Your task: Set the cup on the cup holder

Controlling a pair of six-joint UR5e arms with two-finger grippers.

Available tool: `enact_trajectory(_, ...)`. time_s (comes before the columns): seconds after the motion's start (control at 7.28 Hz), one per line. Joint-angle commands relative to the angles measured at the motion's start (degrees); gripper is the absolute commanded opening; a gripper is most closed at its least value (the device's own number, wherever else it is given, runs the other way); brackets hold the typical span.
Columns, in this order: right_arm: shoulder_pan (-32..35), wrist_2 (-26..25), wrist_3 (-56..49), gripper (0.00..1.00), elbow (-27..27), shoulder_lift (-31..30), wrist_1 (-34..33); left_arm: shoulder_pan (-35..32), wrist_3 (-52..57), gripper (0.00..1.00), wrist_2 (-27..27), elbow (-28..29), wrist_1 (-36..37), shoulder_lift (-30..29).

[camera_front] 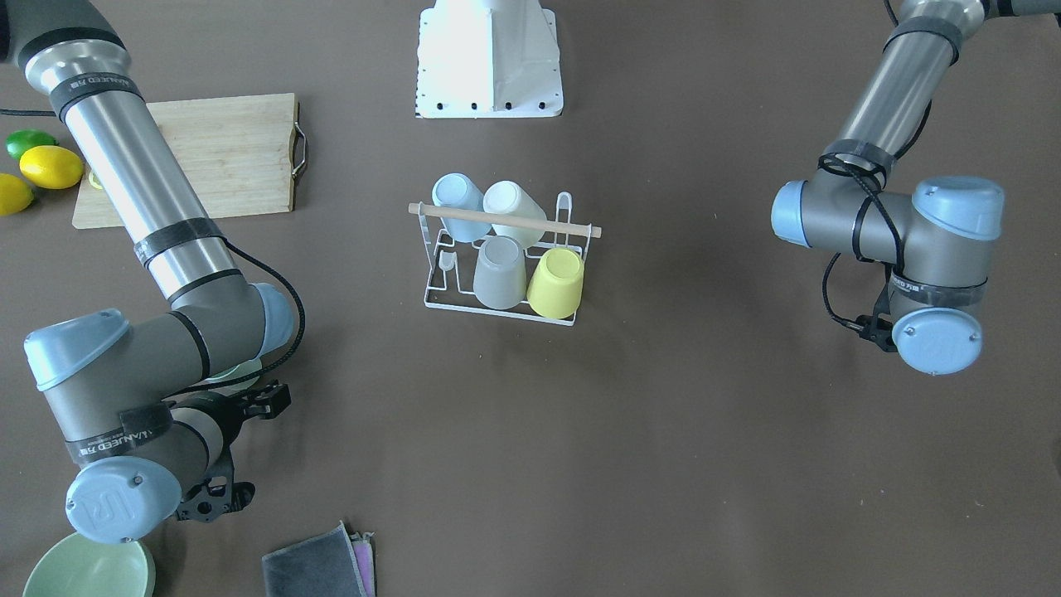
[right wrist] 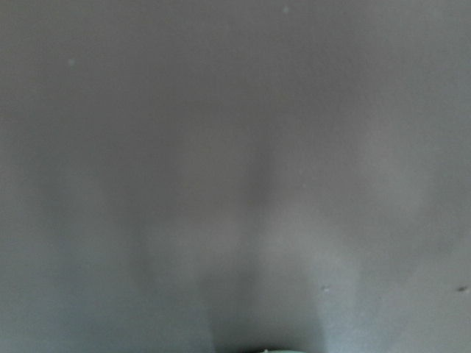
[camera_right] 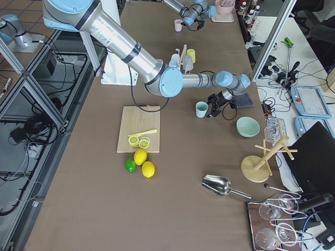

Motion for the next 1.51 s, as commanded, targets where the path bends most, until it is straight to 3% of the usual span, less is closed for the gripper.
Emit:
enact_trajectory(0.0,-0.39,-0.46,-3.26,1.00,-0.67,0.70,-5.33,2.47,1.80,0.99,3.29,0.52,-0.44,-0.08)
enact_trajectory(0.27,-0.30,-0.46,-5.31,1.00,-0.58,1.67,-9.21,3.26,6.43,0.99,6.64,1.22,-1.24,-0.08)
enact_trajectory(0.82,-1.35,-3.36,-8.20,1.00,-0.75,1.06,-10.90,4.50,11.73,0.99,4.91,4.29,-2.65,0.19)
enact_trajectory(0.96,-1.35,-3.36,-8.21,0.92,-0.58,1.06,-10.90,4.50,11.64,0.99,4.72,5.26,-2.64,0.19)
enact_trajectory(1.1,-1.27,-3.80,-8.21,0.54,-0.40,1.23,-10.90,4.41,11.64,0.99,3.33,5.96,-2.21,0.28)
enact_trajectory(1.24,-1.09,-3.80,-8.21,0.09,-0.40,1.32,-10.98,4.41,11.64,0.99,3.14,6.75,-2.12,0.45)
enact_trajectory(1.37,-0.31,-3.72,-8.21,0.00,-0.14,1.41,-11.07,4.41,11.56,0.98,2.35,7.37,-1.68,0.63)
